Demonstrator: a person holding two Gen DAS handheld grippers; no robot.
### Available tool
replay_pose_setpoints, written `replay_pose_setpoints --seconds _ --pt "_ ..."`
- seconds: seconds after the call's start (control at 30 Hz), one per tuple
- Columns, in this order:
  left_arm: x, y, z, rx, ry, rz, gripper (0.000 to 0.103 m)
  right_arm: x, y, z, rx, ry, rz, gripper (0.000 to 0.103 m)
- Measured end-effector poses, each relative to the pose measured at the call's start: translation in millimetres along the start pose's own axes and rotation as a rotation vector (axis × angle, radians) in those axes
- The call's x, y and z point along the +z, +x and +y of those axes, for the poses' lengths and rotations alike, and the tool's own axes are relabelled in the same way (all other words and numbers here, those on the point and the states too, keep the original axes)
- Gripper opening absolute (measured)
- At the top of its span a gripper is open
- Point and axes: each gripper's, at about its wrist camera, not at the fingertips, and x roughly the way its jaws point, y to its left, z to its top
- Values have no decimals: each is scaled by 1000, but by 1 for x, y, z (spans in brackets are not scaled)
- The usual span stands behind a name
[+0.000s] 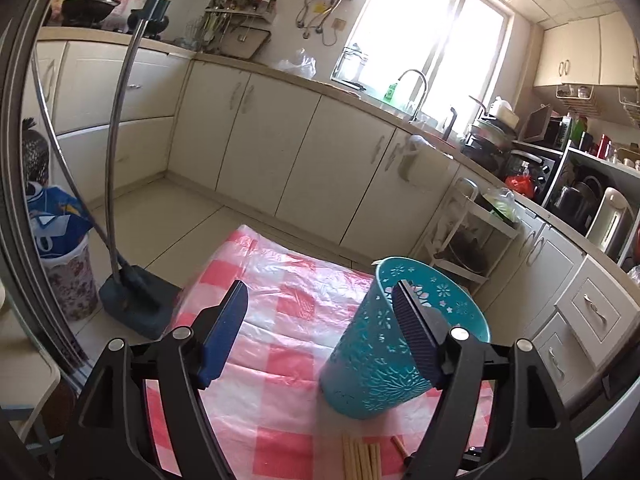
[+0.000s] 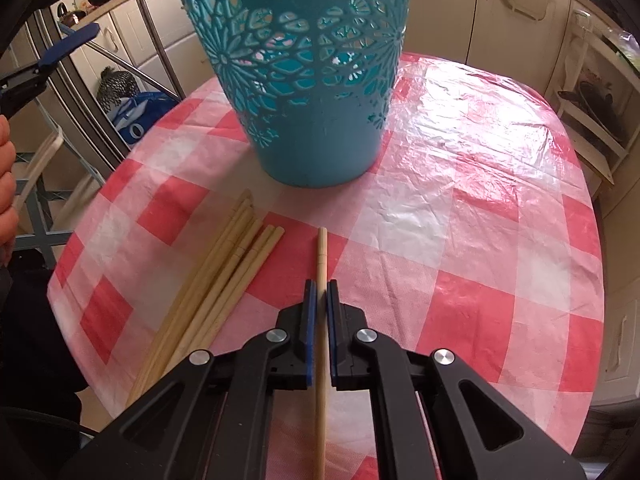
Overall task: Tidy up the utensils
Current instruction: 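Carry the held stick over the teal basket and open the right gripper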
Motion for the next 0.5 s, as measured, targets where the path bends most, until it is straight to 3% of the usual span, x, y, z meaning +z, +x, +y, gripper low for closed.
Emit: replay_pose_setpoints --seconds 0.2,0.33,0.43,0.5 --pt "-3 1 7 -4 9 24 71 7 5 10 -46 -40 -1 7" --pt "-9 2 0 -15 23 50 71 6 4 8 -21 -31 6 6" --pt "-11 -7 -14 -5 71 3 71 2 -18 -5 18 16 -53 6" --pt "-12 -21 -23 20 108 -74 71 1 -47 -18 59 68 -169 6"
